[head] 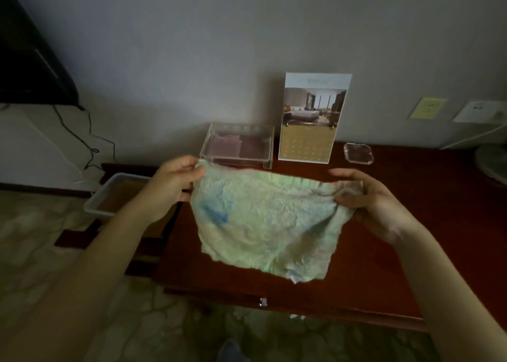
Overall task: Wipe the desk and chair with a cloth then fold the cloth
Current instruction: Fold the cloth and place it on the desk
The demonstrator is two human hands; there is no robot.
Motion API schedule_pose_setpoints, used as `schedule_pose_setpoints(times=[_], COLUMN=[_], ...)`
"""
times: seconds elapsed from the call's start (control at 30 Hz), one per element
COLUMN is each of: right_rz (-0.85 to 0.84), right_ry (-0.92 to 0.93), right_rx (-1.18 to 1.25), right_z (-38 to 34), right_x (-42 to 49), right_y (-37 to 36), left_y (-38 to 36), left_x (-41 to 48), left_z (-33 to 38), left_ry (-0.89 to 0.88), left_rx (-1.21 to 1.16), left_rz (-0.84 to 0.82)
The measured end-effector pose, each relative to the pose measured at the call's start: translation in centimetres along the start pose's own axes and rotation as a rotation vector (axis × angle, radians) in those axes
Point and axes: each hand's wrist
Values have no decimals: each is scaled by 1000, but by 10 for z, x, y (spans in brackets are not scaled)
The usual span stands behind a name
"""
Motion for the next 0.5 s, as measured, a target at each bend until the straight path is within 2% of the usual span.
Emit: schedule_pose_setpoints(times=[0.1,0.23,0.3,0.4,0.5], right_rz=[48,100,110,152,217], right_ry=[-135,-253,-276,-245,-146], right_rx=[-137,-560,-740,-876,-975], right_z=[41,120,154,174,176], right_x=[30,83,110,133,142], right_y=[8,9,10,10,11], left_y=[-7,-16,-18,-25,-20], left_x=[35,111,151,186,199], left_z=[-27,-74,-91,-98,-101], left_ry=[118,179,264,453,502], left_rx=[69,348,386,108,-92], left_rz=[37,168,221,206,69])
Point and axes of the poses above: each hand's wrist, its own x-axis towards the middle knuckle, its own y-axis out of the back of the hand, z = x × y, and after that the axes turned 15 degrees about y, right-handed
